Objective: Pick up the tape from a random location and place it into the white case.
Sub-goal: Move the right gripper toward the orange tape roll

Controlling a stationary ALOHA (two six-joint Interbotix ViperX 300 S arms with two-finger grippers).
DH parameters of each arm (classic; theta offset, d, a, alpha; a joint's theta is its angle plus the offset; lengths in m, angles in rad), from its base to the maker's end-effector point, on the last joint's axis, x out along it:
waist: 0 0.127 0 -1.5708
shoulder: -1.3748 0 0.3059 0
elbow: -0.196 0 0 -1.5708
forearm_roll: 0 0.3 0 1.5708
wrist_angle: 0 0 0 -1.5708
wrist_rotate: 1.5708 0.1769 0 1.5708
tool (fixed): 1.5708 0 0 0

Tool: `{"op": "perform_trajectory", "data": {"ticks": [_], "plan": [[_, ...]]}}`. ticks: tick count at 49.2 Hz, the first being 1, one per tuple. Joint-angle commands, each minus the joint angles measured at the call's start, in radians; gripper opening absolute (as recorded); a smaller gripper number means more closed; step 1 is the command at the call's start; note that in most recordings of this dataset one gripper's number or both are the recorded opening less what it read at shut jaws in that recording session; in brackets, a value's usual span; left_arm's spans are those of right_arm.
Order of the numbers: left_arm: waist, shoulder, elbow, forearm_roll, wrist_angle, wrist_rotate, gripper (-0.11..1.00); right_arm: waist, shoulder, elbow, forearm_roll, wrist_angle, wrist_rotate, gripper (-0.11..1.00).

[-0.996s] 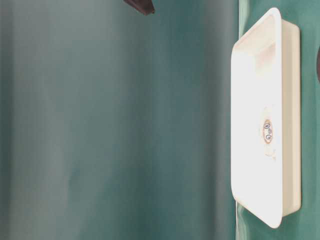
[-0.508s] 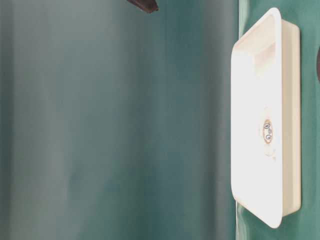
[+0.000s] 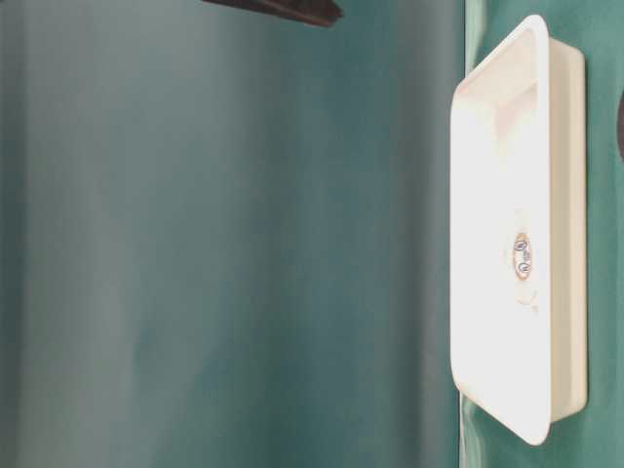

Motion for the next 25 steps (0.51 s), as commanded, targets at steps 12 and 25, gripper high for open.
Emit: {"op": "perform_trajectory", "data": {"ticks": [12, 25], "plan": [[0.003, 0.011, -0.011, -0.002, -0.009, -0.002, 0.97, -0.003, 0.089, -0.114, 0.0, 0.238, 0.046, 0.92], [0.003, 0.011, -0.012, -0.002, -0.009, -0.002, 0.97, -0.003, 0.123, -0.15, 0.002, 0.345, 0.064, 0.92]]}}
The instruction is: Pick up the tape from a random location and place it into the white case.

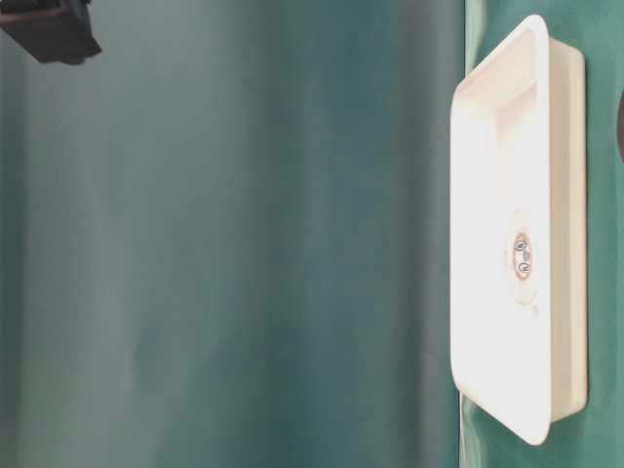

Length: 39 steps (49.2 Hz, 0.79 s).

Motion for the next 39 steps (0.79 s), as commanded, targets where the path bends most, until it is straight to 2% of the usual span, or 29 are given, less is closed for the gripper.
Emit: {"op": "perform_trajectory", "data": {"ticks": [1, 39], "plan": [[0.003, 0.012, -0.011, 0.0, -0.009, -0.002, 0.97, -0.005, 0.003, -0.037, 0.002, 0.021, 0.006, 0.92], [0.003, 0.012, -0.011, 0.0, -0.009, -0.002, 0.97, -0.005, 0.012, -0.044, 0.0, 0.015, 0.006, 0.92]]}}
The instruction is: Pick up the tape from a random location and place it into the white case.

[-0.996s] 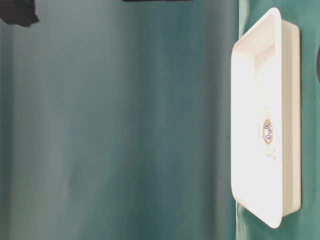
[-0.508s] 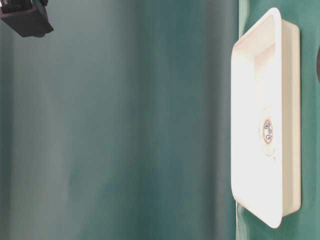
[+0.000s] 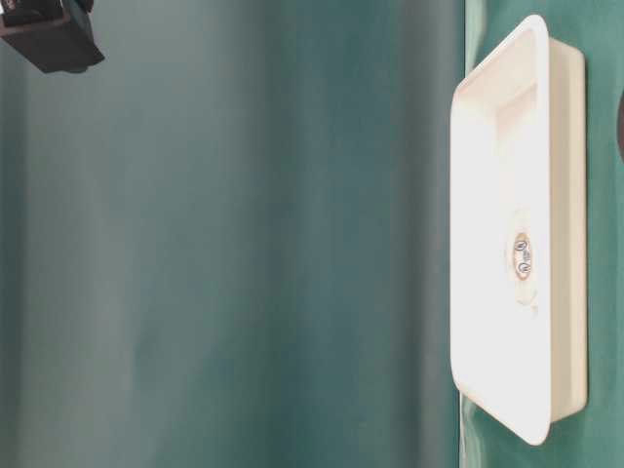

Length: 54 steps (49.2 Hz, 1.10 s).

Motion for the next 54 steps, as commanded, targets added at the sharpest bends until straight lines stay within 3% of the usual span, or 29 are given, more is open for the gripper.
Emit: {"op": "perform_trajectory", "data": {"ticks": [1, 32, 54], "plan": [[0.002, 0.012, -0.011, -0.002, -0.009, -0.002, 0.97, -0.003, 0.002, -0.028, 0.0, -0.008, 0.003, 0.92], [0.002, 0.012, -0.011, -0.002, -0.006, -0.002, 0.97, -0.002, 0.104, 0.023, -0.002, -0.095, 0.003, 0.92], [0.002, 0.012, -0.011, -0.002, -0.009, -0.002, 0.97, -0.002, 0.198, 0.11, 0.0, -0.262, 0.035, 0.92]]}}
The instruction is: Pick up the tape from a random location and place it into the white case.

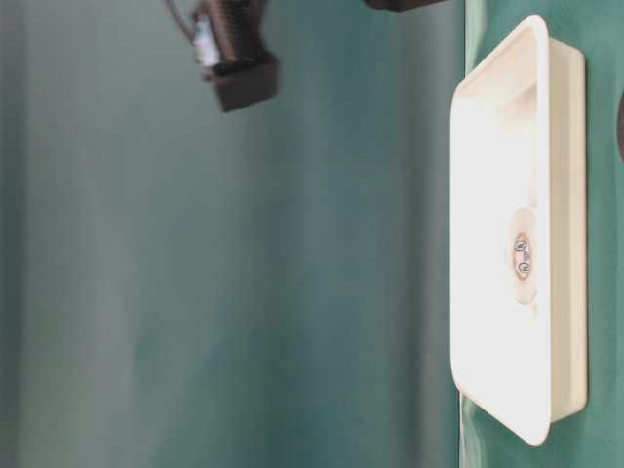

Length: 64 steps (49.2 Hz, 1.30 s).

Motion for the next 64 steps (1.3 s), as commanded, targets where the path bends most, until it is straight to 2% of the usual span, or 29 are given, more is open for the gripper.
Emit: {"op": "perform_trajectory", "data": {"ticks": [1, 19, 34, 64], "plan": [[0.002, 0.011, -0.011, 0.0, -0.009, -0.002, 0.97, -0.002, 0.011, 0.002, 0.0, -0.035, 0.003, 0.92], [0.002, 0.011, -0.011, 0.0, -0.009, -0.002, 0.97, -0.003, 0.075, 0.041, -0.002, -0.153, 0.017, 0.92], [0.002, 0.011, -0.009, 0.0, -0.008, -0.002, 0.97, -0.003, 0.118, 0.051, -0.003, -0.176, 0.028, 0.92], [0.002, 0.011, -0.011, -0.002, -0.008, -0.003, 0.97, -0.003, 0.118, 0.066, -0.003, -0.201, 0.028, 0.92]]}}
